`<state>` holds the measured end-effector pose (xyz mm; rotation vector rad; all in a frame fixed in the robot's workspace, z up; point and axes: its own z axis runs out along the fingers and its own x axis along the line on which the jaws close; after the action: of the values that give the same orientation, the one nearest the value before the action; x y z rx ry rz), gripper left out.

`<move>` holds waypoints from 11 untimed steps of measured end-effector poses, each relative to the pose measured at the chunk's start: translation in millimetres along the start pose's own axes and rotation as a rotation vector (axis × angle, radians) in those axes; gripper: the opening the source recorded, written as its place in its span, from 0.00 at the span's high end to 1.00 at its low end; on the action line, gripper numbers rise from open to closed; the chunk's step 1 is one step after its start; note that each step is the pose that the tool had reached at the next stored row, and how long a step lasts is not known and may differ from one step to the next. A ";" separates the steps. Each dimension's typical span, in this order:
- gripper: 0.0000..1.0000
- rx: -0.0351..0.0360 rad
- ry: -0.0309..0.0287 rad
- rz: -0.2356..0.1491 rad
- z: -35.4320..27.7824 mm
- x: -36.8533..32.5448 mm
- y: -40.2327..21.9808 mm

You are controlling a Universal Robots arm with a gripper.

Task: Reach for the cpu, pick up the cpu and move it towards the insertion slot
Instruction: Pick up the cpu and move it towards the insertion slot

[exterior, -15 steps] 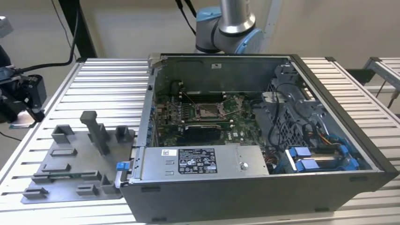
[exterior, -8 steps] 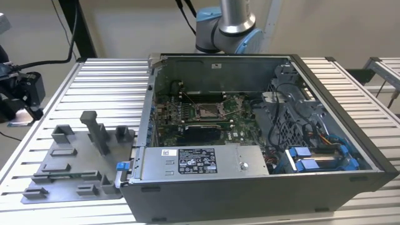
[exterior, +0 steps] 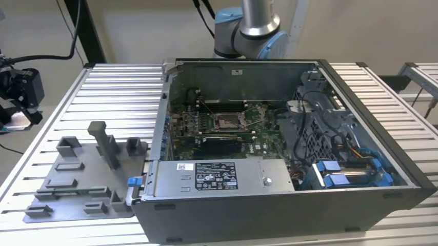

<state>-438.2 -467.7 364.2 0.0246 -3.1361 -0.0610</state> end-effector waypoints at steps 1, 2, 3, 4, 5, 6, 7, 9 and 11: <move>1.00 0.0000 -0.0001 0.000 -3.6 0.0 0.1; 1.00 0.0000 0.0000 0.000 -7.2 0.0 0.3; 1.00 0.0000 0.0001 0.000 -10.7 0.0 0.4; 1.00 -0.0001 0.0001 0.000 -14.3 0.1 0.6; 1.00 -0.0001 0.0001 0.000 -17.4 0.1 0.7; 1.00 0.0000 0.0001 0.000 -20.2 0.1 0.8; 1.00 -0.0001 0.0001 0.000 -22.5 0.1 0.9; 1.00 0.0000 0.0001 0.000 -25.0 0.1 1.0; 1.00 -0.0002 -0.0001 0.000 -25.0 0.1 1.0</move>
<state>-438.3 -467.8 389.2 0.0247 -3.1362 -0.0612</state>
